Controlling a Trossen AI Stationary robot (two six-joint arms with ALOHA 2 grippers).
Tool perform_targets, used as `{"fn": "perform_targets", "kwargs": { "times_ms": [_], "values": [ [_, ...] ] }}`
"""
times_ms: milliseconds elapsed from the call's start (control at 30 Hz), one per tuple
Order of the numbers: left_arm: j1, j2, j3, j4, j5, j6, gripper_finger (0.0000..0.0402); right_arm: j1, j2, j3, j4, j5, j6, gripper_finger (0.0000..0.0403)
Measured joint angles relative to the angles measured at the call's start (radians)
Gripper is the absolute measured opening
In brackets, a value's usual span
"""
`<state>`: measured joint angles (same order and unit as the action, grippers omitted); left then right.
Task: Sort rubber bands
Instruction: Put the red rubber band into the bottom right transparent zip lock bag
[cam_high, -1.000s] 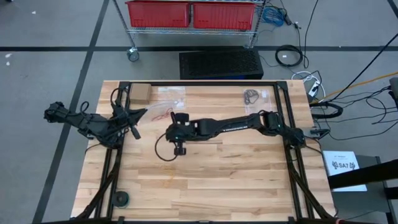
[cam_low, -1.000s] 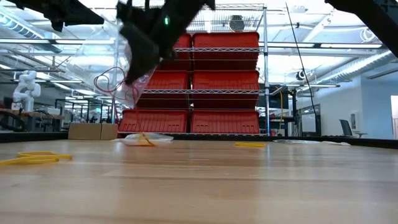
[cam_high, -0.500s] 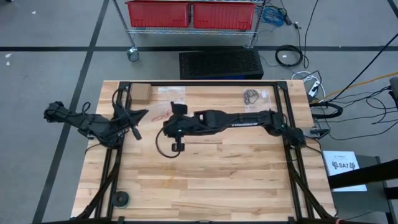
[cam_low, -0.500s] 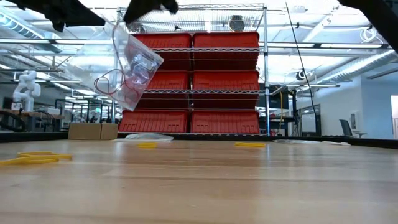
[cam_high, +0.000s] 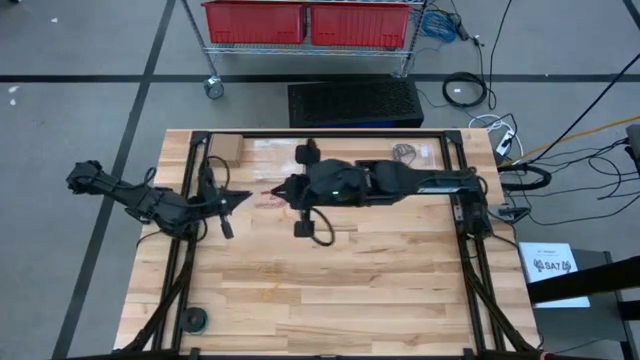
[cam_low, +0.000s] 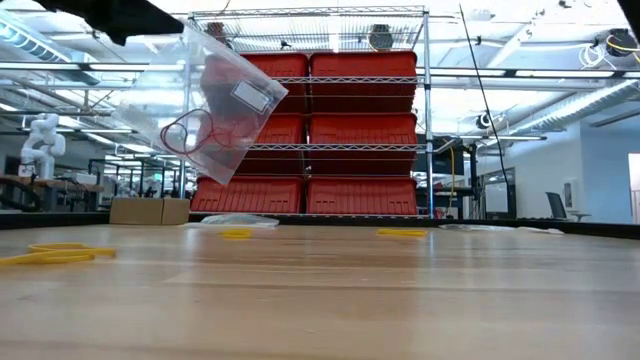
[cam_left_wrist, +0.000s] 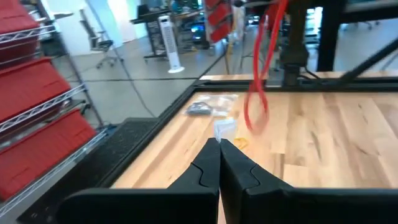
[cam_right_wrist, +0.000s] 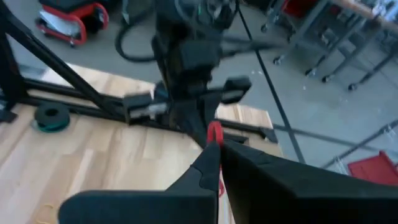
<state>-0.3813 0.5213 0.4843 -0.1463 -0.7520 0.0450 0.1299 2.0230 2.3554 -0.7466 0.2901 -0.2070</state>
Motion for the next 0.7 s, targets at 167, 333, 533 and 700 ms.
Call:
{"fn": "perform_targets", "kwargs": {
  "times_ms": [167, 333, 533, 700],
  "values": [
    [0.0, 0.024, 0.0, 0.043, 0.073, 0.024, 0.0, 0.028, -0.046, 0.0, 0.018, 0.0, -0.018, 0.0],
    [0.0, 0.049, 0.0, 0.112, 0.14, 0.041, 0.0, 0.049, -0.052, 0.0, 0.017, 0.001, -0.029, 0.0],
    [0.0, 0.069, 0.0, 0.179, 0.245, 0.051, 0.0, 0.05, -0.052, 0.0, 0.013, 0.027, -0.037, 0.0],
    [-0.001, 0.07, 0.0, 0.183, 0.252, 0.066, 0.0, 0.049, -0.052, 0.0, 0.015, 0.029, -0.037, 0.0]
  ]
}}
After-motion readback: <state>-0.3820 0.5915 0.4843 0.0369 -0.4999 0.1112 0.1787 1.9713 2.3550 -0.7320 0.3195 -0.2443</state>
